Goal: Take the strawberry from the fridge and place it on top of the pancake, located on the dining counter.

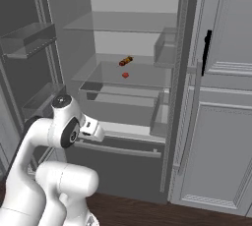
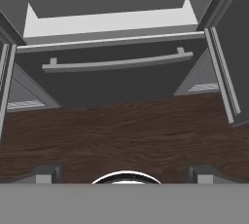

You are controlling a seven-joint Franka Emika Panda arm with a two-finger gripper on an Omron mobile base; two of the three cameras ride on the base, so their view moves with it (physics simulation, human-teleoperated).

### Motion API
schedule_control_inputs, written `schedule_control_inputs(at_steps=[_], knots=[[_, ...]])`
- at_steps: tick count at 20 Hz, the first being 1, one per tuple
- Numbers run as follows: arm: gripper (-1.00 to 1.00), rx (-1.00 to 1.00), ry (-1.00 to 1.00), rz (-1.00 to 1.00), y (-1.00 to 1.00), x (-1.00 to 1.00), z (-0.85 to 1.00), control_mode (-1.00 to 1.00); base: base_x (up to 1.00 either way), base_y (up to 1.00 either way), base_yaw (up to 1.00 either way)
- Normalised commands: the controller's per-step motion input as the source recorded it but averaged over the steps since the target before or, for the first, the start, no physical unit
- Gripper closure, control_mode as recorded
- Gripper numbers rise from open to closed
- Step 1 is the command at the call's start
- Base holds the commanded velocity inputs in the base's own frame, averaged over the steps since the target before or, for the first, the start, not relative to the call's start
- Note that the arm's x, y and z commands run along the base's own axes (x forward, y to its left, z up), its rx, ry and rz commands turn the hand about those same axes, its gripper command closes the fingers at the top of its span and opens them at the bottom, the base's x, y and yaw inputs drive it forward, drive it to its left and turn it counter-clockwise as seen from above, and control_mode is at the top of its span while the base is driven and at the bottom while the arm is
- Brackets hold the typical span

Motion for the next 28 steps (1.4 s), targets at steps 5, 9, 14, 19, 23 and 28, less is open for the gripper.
schedule_control_inputs(at_steps=[5,9,14,19,23,28], knots=[[-1.00,0.00,-0.01,0.00,0.00,0.14,0.00,1.00,0.36,0.00,0.00],[-1.00,0.00,0.00,0.00,0.00,0.00,0.00,1.00,0.68,0.00,0.00],[-1.00,0.00,0.00,0.00,0.00,0.00,0.00,1.00,0.60,0.00,0.00],[-1.00,0.00,0.00,0.00,0.00,0.00,0.00,1.00,0.61,0.00,-0.02],[-1.00,0.00,0.00,0.00,0.00,0.00,0.00,1.00,0.64,0.00,-0.12],[-1.00,0.00,0.00,0.00,0.00,0.00,0.00,1.00,0.60,0.00,-0.13]])
